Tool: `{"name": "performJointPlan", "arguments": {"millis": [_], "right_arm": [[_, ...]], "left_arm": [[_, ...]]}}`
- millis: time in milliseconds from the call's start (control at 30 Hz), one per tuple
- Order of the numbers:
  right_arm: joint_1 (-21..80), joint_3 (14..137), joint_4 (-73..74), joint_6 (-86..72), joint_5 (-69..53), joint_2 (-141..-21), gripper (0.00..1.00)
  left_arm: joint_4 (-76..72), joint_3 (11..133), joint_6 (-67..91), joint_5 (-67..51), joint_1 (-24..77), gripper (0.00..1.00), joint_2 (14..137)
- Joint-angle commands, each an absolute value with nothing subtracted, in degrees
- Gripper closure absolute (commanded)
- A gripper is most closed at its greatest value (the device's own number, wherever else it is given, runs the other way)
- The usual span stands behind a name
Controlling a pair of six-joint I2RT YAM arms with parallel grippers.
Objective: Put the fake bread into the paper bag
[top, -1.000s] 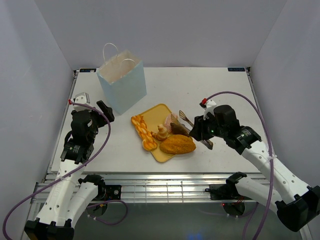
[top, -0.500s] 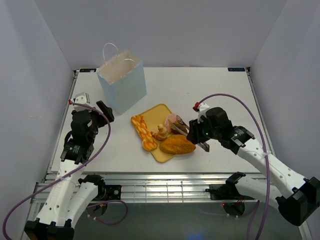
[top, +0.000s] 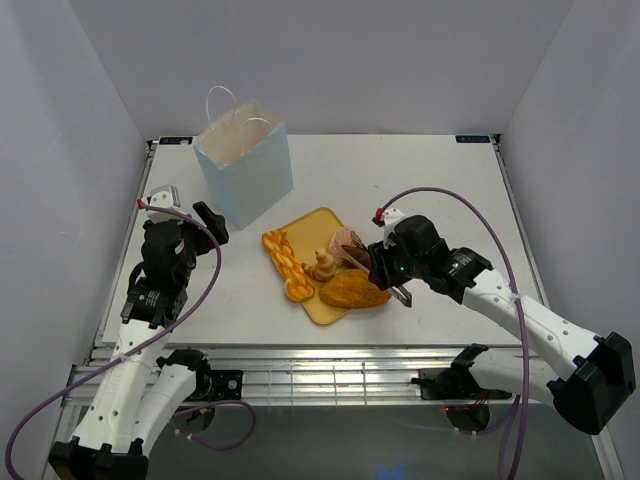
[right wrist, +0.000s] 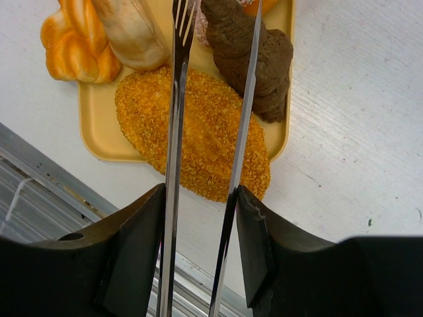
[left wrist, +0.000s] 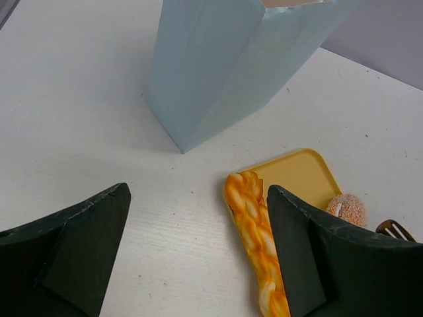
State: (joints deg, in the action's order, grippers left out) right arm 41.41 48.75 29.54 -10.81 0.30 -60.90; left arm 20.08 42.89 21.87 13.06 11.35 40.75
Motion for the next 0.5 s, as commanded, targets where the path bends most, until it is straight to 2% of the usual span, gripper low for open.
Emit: {"name": "performJointPlan", "arguments": {"millis": [0, 200, 400, 467], "right_arm": [[42.2, 52.3, 27.6, -9.5, 3.5, -61.2, 0.49], [42.3, 53.2, 28.0, -9.5, 5.0, -61.5, 0.55], [42.4, 54.8, 29.1, -9.4, 5.2, -61.6, 0.73], [42.4, 55.5, 29.5, -9.4, 5.1, -61.5, 0.75]], "left_arm": [[19.9, 43.5, 21.4, 13.4, 11.1, 0.05, 39.9], [19.8, 43.3, 21.5, 13.4, 11.2, 0.05, 39.6], [19.7, 43.4, 21.5, 12.7, 11.2, 0.05, 39.8], [19.7, 43.4, 21.5, 12.8, 11.1, 0.05, 39.9]]}}
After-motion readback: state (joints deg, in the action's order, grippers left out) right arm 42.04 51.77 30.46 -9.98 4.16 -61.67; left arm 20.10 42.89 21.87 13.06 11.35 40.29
